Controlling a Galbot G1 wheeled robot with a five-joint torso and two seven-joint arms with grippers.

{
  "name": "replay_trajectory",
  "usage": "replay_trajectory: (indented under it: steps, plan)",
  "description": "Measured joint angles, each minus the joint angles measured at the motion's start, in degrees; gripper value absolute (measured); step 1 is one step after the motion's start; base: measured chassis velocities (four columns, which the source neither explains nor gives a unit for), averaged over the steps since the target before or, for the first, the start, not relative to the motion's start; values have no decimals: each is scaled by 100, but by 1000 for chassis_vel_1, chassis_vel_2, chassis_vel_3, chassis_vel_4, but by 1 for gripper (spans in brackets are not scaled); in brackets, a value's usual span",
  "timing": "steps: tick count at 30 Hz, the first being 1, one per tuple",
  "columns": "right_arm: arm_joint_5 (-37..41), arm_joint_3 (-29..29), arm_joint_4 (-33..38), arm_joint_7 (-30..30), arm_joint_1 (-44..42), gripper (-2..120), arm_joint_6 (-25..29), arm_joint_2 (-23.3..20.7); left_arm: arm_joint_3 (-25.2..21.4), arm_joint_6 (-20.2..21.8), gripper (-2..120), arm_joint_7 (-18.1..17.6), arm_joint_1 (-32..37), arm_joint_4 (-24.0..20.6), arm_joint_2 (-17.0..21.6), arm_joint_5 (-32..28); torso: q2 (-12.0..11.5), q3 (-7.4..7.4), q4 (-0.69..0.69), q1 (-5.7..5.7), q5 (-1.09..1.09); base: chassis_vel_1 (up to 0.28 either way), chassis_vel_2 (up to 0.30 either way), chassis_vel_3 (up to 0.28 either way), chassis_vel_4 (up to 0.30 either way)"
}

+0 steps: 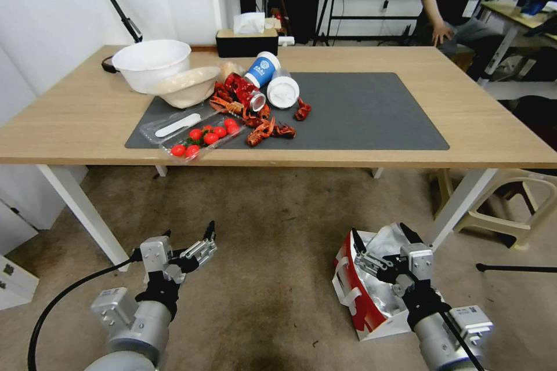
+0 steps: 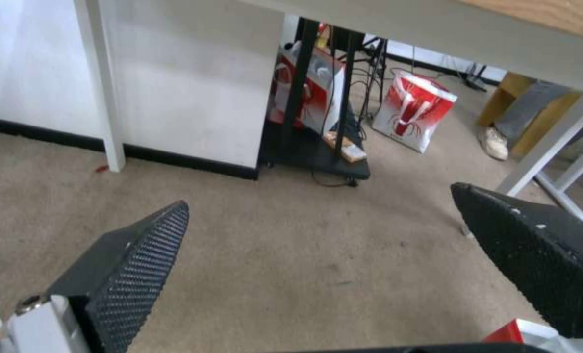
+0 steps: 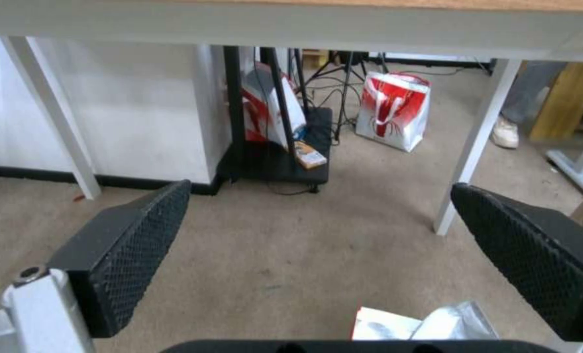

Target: Pick up the food delivery bag from the floor and place it on the table.

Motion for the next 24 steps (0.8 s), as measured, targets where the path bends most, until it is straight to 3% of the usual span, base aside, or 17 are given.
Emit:
replay_trajectory:
  steps: [24]
  plan:
    - [-37,26,-167,6,35,100,61,0,69,-67,100,98,6,73,-46,71,-559,-346,0,-214,0,0,0,0,0]
